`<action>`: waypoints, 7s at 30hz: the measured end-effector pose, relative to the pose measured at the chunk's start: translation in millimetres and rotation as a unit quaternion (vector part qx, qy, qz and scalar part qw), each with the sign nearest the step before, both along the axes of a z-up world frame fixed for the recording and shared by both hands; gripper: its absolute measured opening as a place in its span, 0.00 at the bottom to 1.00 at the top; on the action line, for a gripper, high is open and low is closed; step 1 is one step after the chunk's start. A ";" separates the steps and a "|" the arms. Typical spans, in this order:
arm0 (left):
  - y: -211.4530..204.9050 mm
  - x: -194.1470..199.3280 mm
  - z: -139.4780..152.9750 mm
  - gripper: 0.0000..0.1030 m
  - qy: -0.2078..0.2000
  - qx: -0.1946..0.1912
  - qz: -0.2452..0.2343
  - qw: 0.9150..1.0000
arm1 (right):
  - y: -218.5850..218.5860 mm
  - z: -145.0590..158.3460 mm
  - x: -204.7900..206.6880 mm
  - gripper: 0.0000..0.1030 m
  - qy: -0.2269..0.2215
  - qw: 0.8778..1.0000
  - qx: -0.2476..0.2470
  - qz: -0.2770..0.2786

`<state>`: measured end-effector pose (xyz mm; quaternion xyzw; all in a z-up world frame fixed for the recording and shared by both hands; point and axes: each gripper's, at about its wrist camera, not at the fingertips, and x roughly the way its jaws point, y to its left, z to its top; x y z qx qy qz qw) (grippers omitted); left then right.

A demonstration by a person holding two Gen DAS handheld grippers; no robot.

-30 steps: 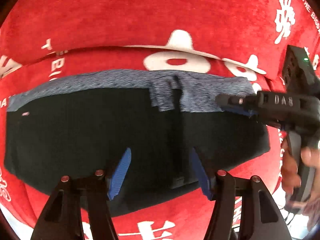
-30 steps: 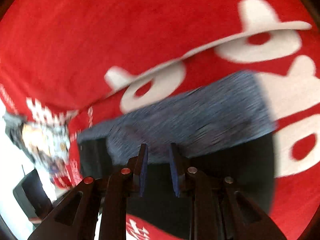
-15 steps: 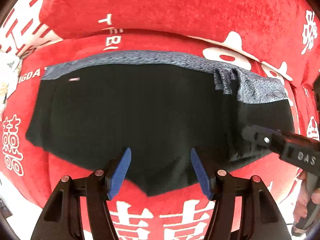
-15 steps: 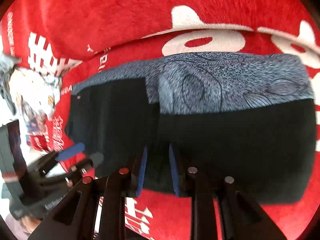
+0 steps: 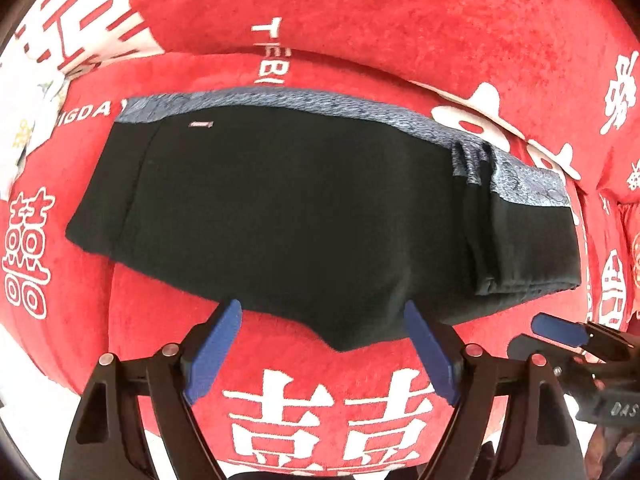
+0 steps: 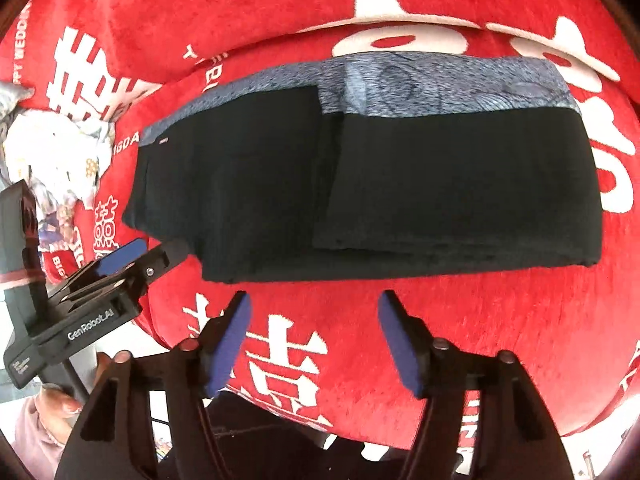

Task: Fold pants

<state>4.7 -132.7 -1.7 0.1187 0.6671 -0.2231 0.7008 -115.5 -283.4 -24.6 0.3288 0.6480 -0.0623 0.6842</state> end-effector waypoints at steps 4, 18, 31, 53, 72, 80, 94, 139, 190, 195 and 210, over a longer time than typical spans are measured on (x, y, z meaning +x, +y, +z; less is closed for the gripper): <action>14.9 5.4 -4.6 0.82 0.011 0.004 0.018 1.000 | 17.2 6.0 10.7 0.78 0.004 0.999 -0.018 0.031; 78.1 29.4 -22.4 0.82 0.039 0.014 0.091 0.995 | 72.9 4.8 53.3 1.00 0.019 0.987 -0.064 0.147; 130.5 70.0 -44.1 0.82 0.053 0.023 0.169 0.984 | 70.4 -21.0 61.9 1.00 0.066 0.989 -0.037 0.129; 158.3 98.6 -63.2 0.82 0.075 0.012 0.198 0.977 | 83.5 -19.6 91.7 1.00 0.049 0.991 -0.041 0.120; 231.2 130.3 -70.7 0.82 0.082 -0.044 0.277 0.956 | 70.5 -50.3 101.9 1.00 0.057 0.996 -0.017 0.064; 255.4 145.5 -88.4 0.82 0.109 -0.083 0.292 0.947 | 69.2 -57.5 101.4 1.00 0.049 0.997 -0.009 0.063; 246.0 151.9 -87.4 0.82 0.118 -0.098 0.279 0.948 | 60.9 -58.5 93.3 1.00 0.036 0.997 0.006 0.064; 168.6 113.9 -33.9 0.36 -0.166 0.027 0.051 0.984 | 67.6 10.6 163.1 0.61 -0.051 0.993 0.041 0.098; -139.9 -128.0 91.9 0.36 -0.258 -0.122 -0.333 0.899 | -144.8 63.4 -8.6 0.22 -0.210 0.946 0.218 -0.115; -179.9 -166.1 43.5 0.36 -0.219 -0.091 -0.379 0.894 | -178.8 5.5 -61.8 0.22 -0.177 0.942 0.226 -0.177; -131.8 -131.9 53.2 0.53 -0.139 -0.023 -0.317 0.938 | -165.2 -38.6 -90.7 0.33 -0.117 0.957 0.184 -0.191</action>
